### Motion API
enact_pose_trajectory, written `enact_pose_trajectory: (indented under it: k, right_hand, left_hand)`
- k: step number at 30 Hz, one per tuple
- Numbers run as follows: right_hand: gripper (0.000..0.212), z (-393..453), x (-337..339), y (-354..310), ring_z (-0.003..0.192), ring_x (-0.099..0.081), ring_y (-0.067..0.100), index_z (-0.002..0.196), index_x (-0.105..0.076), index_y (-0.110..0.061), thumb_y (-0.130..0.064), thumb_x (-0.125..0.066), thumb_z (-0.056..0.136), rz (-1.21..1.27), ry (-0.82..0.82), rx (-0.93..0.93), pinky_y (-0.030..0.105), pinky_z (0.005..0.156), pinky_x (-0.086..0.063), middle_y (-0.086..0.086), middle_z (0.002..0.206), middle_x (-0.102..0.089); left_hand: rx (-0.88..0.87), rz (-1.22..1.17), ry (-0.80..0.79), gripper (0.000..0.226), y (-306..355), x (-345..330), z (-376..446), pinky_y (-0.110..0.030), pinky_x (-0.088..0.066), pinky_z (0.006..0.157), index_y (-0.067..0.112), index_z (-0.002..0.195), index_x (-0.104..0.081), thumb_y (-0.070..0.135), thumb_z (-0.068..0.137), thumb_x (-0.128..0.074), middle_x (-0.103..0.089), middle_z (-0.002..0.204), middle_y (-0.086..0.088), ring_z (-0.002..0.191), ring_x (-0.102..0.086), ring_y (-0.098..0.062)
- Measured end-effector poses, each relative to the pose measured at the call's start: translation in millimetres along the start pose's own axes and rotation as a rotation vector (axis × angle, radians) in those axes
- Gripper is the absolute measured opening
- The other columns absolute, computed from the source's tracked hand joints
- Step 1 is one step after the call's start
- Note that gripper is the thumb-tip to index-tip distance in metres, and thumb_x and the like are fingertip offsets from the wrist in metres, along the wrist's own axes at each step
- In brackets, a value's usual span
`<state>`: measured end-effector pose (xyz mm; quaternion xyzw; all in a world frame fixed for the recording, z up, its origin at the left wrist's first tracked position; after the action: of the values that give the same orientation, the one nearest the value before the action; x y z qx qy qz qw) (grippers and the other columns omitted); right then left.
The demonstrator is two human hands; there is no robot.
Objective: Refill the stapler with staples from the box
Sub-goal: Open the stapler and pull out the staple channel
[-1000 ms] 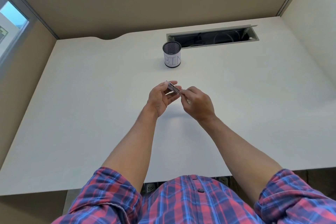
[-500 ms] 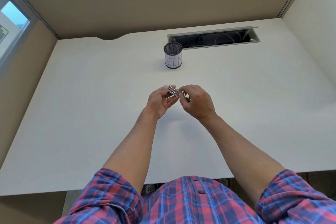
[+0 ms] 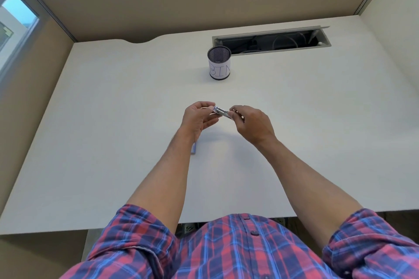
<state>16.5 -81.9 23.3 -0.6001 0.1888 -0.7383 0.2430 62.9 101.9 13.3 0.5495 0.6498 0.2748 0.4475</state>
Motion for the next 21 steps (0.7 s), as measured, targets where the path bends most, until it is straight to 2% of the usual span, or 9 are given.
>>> enact_pose_trajectory:
  k: [4, 11, 15, 21]
  right_hand:
    - [0.019, 1, -1, -2, 0.073, -0.059, 0.026, 0.1, -0.071, -0.021, -0.03, -0.055, 0.103, -0.025, -0.019, 0.014, 0.037, 0.062, -0.051, -0.002, 0.081, -0.068]
    - [0.017, -4, 0, -7, 0.068, -0.064, 0.03, 0.102, -0.075, -0.016, -0.026, -0.061, 0.102, -0.111, 0.07, 0.121, 0.034, 0.054, -0.048, 0.002, 0.082, -0.071]
    - [0.012, -9, -3, -11, 0.058, -0.063, 0.034, 0.095, -0.075, -0.009, -0.02, -0.07, 0.097, -0.223, 0.133, 0.222, 0.033, 0.045, -0.045, 0.007, 0.073, -0.069]
    - [0.013, -10, -5, -13, 0.05, -0.06, 0.031, 0.088, -0.073, -0.007, -0.018, -0.073, 0.094, -0.295, 0.228, 0.266, 0.032, 0.04, -0.044, 0.006, 0.064, -0.064]
  left_hand:
    - [-0.023, 0.098, -0.001, 0.008, 0, -1, -3, -0.03, -0.06, 0.072, 0.008, 0.102, -0.068, 0.004, 0.096, -0.065, -0.074, 0.101, -0.016, 0.092, -0.076, -0.03]
    - [0.004, 0.131, 0.067, 0.012, -1, -8, -3, -0.028, -0.058, 0.066, 0.01, 0.098, -0.067, 0.0, 0.092, -0.063, -0.076, 0.087, -0.011, 0.082, -0.078, -0.024]
    - [0.058, 0.062, 0.191, 0.013, -5, -19, 1, -0.03, -0.061, 0.068, 0.009, 0.094, -0.067, -0.002, 0.09, -0.06, -0.072, 0.087, -0.013, 0.076, -0.072, -0.026]
    - [0.07, -0.076, 0.255, 0.018, -8, -30, 5, -0.036, -0.061, 0.08, 0.009, 0.098, -0.063, -0.005, 0.088, -0.056, -0.071, 0.082, -0.011, 0.075, -0.068, -0.026]
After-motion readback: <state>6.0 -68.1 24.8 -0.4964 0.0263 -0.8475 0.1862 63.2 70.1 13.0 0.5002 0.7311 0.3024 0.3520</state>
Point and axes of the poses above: each hand's wrist, its own z-axis towards the middle knuckle, its own x-axis out of the back of the hand, y = z × x, the point moved 1 cm from there along z, towards the middle knuckle
